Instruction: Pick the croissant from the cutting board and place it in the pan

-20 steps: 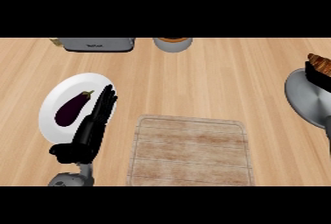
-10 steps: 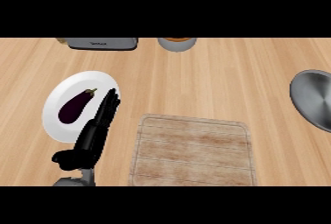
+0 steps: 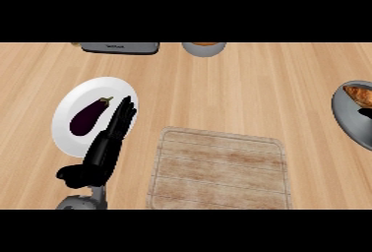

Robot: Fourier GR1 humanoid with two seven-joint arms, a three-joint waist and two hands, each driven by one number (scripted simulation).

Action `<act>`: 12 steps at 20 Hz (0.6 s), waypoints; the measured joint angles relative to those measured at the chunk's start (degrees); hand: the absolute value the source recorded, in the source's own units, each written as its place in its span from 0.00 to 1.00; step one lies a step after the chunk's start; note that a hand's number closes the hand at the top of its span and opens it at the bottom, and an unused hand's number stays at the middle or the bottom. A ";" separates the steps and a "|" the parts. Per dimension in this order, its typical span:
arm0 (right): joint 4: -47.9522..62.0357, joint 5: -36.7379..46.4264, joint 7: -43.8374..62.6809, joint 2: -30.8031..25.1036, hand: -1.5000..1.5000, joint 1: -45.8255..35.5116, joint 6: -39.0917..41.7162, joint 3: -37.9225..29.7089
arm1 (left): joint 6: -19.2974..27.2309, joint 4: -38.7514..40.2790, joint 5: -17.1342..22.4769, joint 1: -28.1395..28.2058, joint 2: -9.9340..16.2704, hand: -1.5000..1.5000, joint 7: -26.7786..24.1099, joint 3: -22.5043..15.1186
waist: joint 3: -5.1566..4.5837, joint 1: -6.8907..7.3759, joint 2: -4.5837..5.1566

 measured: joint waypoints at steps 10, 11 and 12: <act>-0.62 -11.07 -14.73 -0.38 0.00 -0.40 -0.72 -9.88 | 0.17 0.71 0.22 -0.61 0.06 0.50 -0.07 1.05 | 0.06 -0.91 -0.21; -0.47 -12.32 -15.92 -0.83 0.00 -0.24 -0.03 -10.97 | 0.62 0.57 -0.07 -0.71 -0.44 0.50 0.31 0.66 | 0.05 -1.04 -0.26; -0.20 -13.65 -17.02 -1.26 0.00 0.03 1.19 -12.06 | 0.91 0.73 -0.34 -0.25 -0.74 0.50 -0.09 0.44 | 0.02 -1.19 -0.33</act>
